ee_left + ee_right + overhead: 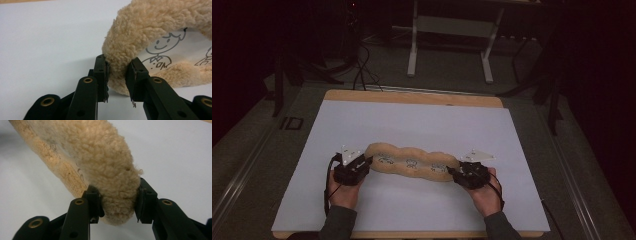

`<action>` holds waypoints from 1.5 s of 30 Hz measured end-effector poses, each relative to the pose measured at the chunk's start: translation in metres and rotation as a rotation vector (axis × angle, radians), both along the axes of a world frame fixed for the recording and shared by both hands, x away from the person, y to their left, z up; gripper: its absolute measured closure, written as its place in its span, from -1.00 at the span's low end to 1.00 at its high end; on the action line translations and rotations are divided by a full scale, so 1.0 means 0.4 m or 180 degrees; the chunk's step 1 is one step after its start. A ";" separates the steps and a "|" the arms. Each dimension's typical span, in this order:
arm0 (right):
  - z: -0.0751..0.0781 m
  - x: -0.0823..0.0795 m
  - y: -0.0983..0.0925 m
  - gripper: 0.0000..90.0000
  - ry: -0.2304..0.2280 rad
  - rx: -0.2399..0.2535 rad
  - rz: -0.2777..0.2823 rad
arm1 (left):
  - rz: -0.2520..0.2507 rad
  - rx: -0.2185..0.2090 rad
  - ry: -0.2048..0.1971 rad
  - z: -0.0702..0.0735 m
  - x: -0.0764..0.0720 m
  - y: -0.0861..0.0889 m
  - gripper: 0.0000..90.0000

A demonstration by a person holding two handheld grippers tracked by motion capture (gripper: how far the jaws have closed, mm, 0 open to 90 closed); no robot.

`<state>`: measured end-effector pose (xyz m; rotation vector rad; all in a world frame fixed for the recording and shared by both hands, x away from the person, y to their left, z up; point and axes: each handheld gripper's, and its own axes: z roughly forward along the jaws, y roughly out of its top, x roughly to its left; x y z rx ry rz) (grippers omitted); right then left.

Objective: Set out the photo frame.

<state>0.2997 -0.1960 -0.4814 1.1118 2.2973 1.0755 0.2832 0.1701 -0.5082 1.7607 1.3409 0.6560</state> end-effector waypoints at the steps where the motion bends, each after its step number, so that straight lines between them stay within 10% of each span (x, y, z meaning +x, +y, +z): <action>1: 0.004 0.001 -0.003 0.38 -0.0012 0.0010 -0.0010 | -0.0010 -0.0024 -0.0018 0.004 0.006 -0.005 0.62; 24: 0.034 0.097 -0.022 0.34 0.0014 0.0139 0.0018 | 0.0064 -0.0051 -0.0132 0.024 0.043 -0.015 0.62; 45: -0.013 0.148 -0.030 0.32 0.0289 0.0372 -0.0031 | -0.0047 -0.0071 0.0058 -0.001 0.075 0.004 0.61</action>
